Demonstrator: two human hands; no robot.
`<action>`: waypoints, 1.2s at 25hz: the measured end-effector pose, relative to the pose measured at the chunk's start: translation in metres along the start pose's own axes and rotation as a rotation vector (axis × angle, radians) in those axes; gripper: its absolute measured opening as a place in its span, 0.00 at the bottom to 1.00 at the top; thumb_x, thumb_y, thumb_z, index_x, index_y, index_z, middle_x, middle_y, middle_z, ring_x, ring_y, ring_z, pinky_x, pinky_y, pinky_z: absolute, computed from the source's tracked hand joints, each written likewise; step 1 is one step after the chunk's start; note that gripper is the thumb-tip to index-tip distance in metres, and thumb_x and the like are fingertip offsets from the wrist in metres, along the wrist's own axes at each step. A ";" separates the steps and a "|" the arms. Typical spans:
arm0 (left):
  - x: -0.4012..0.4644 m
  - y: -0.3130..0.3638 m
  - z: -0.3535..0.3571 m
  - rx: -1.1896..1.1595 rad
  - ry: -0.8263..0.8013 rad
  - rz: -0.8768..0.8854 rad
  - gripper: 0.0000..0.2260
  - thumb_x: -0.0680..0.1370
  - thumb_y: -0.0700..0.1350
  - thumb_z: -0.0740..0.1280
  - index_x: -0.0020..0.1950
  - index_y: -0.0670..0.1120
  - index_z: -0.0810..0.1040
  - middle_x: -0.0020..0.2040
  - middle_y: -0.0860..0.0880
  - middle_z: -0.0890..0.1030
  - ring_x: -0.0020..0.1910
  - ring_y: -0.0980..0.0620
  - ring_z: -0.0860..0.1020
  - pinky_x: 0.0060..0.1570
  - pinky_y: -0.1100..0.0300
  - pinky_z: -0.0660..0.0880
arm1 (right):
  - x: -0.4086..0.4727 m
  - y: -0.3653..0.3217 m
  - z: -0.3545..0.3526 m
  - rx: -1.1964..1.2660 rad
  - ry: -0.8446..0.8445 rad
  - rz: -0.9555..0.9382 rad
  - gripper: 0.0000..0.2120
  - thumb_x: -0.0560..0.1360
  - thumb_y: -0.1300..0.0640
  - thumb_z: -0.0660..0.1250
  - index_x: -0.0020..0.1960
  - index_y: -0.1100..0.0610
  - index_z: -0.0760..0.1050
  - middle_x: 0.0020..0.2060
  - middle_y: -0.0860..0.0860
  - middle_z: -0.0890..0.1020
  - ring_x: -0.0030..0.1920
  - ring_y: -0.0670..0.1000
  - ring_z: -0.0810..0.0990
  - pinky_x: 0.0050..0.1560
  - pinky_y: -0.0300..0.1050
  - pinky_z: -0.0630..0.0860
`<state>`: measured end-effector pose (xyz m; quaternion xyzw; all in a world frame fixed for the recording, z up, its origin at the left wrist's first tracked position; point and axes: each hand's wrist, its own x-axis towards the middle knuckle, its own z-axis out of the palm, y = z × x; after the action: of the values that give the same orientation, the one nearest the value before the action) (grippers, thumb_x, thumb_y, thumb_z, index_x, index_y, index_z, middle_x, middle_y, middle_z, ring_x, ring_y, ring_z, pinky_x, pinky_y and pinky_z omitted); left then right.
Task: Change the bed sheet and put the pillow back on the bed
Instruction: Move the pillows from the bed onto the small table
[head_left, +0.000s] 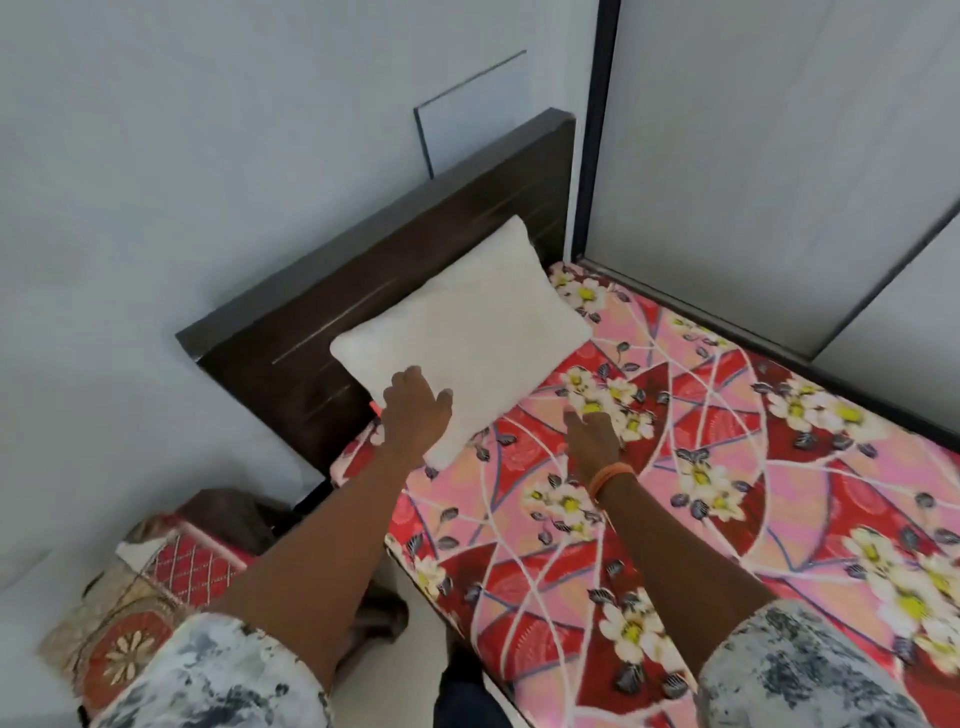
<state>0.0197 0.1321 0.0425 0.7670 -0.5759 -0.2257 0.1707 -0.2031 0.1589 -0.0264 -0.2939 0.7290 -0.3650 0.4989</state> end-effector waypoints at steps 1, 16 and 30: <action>0.036 -0.009 -0.003 0.046 -0.004 0.017 0.26 0.79 0.50 0.65 0.72 0.38 0.65 0.68 0.39 0.69 0.66 0.37 0.68 0.62 0.45 0.69 | 0.021 -0.002 0.023 0.019 0.013 0.053 0.22 0.72 0.37 0.63 0.45 0.56 0.66 0.40 0.54 0.72 0.43 0.54 0.74 0.45 0.49 0.71; 0.276 -0.026 0.036 0.368 -0.181 0.153 0.32 0.70 0.68 0.70 0.59 0.43 0.75 0.54 0.41 0.82 0.54 0.39 0.80 0.54 0.49 0.72 | 0.125 -0.053 0.164 0.145 0.042 0.398 0.13 0.81 0.47 0.59 0.53 0.57 0.72 0.36 0.51 0.75 0.34 0.50 0.74 0.40 0.47 0.75; 0.020 0.136 -0.072 -0.648 -0.633 0.465 0.07 0.74 0.44 0.75 0.51 0.44 0.84 0.43 0.50 0.85 0.43 0.48 0.84 0.45 0.56 0.80 | -0.062 0.014 -0.056 0.745 0.427 0.197 0.27 0.75 0.34 0.63 0.62 0.53 0.74 0.56 0.51 0.77 0.54 0.52 0.74 0.60 0.53 0.72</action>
<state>-0.0461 0.0751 0.1710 0.4202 -0.6553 -0.5701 0.2627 -0.2362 0.2293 0.0077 0.0592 0.6589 -0.6062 0.4415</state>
